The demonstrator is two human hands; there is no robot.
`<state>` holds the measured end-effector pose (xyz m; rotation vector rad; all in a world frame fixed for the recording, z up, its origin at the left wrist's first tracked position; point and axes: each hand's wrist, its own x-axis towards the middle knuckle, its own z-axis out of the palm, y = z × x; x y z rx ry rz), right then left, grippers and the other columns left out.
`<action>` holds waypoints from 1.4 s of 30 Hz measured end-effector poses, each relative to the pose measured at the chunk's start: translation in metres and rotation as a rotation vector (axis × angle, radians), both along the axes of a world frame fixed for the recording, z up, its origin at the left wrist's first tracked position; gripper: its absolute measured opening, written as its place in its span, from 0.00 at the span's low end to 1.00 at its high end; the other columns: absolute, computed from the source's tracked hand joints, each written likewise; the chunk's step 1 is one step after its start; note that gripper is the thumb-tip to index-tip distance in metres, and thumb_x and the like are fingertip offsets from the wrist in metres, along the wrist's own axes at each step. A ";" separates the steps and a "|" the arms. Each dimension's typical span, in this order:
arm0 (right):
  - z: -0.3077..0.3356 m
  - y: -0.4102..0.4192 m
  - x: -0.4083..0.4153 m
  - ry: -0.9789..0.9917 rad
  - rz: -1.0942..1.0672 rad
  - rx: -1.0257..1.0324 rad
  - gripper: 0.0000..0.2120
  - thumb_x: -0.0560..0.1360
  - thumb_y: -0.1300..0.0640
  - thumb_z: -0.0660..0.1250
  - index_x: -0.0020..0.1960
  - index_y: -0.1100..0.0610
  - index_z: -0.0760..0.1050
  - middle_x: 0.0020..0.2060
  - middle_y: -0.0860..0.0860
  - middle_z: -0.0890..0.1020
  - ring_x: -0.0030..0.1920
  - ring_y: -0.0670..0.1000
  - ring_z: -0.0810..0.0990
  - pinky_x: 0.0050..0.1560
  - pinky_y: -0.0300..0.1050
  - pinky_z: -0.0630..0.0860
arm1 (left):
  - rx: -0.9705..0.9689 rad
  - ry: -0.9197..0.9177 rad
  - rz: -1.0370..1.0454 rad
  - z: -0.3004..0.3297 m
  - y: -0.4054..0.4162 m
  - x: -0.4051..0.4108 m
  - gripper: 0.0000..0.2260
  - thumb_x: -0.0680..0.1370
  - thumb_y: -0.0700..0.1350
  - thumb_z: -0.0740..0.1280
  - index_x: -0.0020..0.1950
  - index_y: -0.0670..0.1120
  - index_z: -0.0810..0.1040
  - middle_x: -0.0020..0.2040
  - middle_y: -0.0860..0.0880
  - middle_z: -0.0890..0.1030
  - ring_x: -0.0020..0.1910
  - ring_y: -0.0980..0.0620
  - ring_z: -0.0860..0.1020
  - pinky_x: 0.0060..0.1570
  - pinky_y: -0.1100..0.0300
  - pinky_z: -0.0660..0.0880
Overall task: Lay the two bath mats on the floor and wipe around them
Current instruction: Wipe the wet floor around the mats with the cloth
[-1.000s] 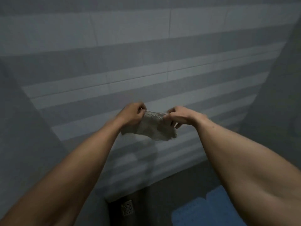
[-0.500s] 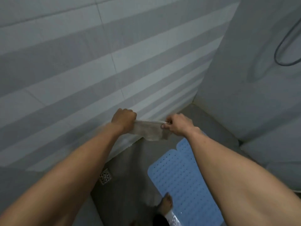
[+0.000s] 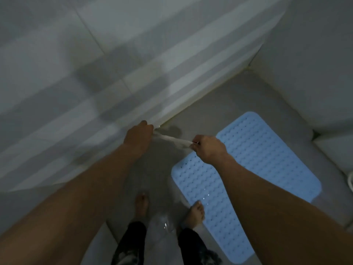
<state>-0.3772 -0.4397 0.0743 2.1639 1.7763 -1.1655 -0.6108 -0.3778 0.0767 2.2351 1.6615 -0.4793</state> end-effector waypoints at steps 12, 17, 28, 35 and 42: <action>-0.314 -0.039 -0.086 0.257 -0.034 -0.174 0.13 0.82 0.52 0.61 0.57 0.59 0.80 0.45 0.55 0.83 0.47 0.57 0.83 0.49 0.52 0.81 | -0.074 -0.030 0.165 -0.296 -0.073 -0.050 0.10 0.70 0.24 0.63 0.50 0.26 0.76 0.50 0.28 0.77 0.32 0.36 0.73 0.37 0.50 0.58; -0.408 -0.034 -0.088 0.208 -0.011 -0.188 0.14 0.83 0.52 0.59 0.61 0.59 0.77 0.50 0.57 0.84 0.48 0.58 0.83 0.52 0.55 0.81 | -0.193 0.122 0.114 -0.416 -0.188 -0.100 0.19 0.86 0.41 0.47 0.75 0.36 0.61 0.73 0.36 0.65 0.71 0.38 0.64 0.69 0.50 0.55; -0.515 0.003 -0.025 -0.050 -0.089 0.304 0.16 0.79 0.46 0.63 0.59 0.56 0.75 0.56 0.54 0.78 0.50 0.57 0.80 0.50 0.54 0.78 | 0.166 -0.070 -0.324 -0.503 0.076 0.031 0.15 0.78 0.34 0.61 0.65 0.35 0.71 0.61 0.32 0.72 0.55 0.34 0.75 0.52 0.44 0.70; -0.535 -0.008 -0.075 -0.030 -0.147 0.763 0.07 0.76 0.56 0.66 0.49 0.59 0.80 0.45 0.55 0.79 0.41 0.55 0.78 0.39 0.49 0.75 | 0.371 -0.198 -0.606 -0.518 0.041 -0.027 0.11 0.79 0.44 0.62 0.56 0.38 0.75 0.54 0.36 0.76 0.47 0.37 0.77 0.45 0.49 0.73; -0.537 -0.028 -0.146 -0.051 -0.309 0.670 0.13 0.80 0.58 0.61 0.61 0.62 0.76 0.57 0.59 0.77 0.56 0.58 0.75 0.58 0.52 0.72 | 0.219 -0.131 -0.574 -0.515 0.037 -0.030 0.21 0.82 0.44 0.56 0.75 0.40 0.63 0.75 0.41 0.64 0.72 0.44 0.64 0.72 0.52 0.60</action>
